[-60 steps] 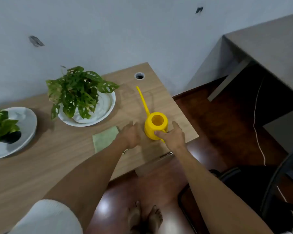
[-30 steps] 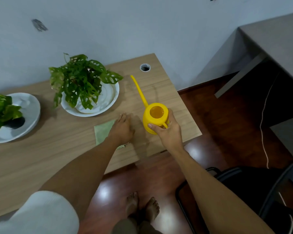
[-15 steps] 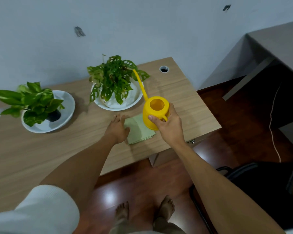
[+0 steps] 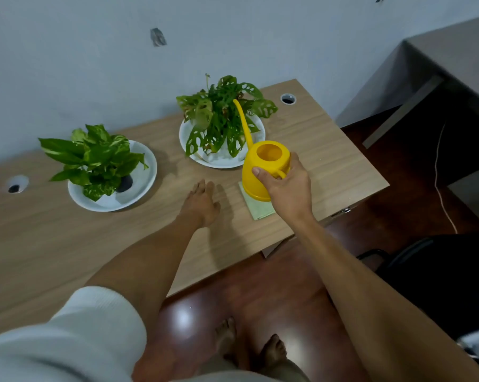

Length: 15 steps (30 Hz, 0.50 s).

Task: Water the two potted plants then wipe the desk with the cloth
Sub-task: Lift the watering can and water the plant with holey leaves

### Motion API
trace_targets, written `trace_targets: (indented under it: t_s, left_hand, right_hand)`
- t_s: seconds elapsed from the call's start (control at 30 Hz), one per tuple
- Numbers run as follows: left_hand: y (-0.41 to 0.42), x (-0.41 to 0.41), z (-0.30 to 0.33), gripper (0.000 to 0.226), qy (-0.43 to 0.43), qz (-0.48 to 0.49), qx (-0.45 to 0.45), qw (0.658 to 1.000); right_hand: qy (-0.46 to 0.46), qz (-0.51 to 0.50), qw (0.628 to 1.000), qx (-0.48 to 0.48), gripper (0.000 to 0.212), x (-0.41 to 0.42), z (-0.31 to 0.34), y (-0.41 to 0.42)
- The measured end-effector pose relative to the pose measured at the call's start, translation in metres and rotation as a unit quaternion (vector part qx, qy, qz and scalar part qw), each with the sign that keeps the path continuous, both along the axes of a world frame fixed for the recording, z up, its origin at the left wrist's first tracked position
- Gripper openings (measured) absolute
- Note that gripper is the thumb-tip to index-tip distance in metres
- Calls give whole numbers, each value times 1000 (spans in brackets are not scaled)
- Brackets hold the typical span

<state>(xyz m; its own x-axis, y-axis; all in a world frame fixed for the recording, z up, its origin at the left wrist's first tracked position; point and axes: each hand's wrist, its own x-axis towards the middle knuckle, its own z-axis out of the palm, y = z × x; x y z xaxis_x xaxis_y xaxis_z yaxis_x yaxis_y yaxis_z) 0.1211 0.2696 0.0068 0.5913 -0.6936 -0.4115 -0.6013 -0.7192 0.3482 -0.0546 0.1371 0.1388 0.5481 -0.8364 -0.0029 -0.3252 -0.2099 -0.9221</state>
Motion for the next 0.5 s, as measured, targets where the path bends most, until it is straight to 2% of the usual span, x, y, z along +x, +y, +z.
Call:
trace_targets:
  t_s: [0.2,0.3,0.5]
  left_hand:
    - [12,8,-28,77,1,-16,-12,1000]
    - [15,14,-50,85,-11,-20,10,1000]
    - [22,2,-60,65,6,14,-9,1000]
  right_hand:
    - [40,-4,999,-12,58,12,18,7]
    - [56,4,998,-22,58,16,29,6]
    - [95,10,994,-55,58,28,58,0]
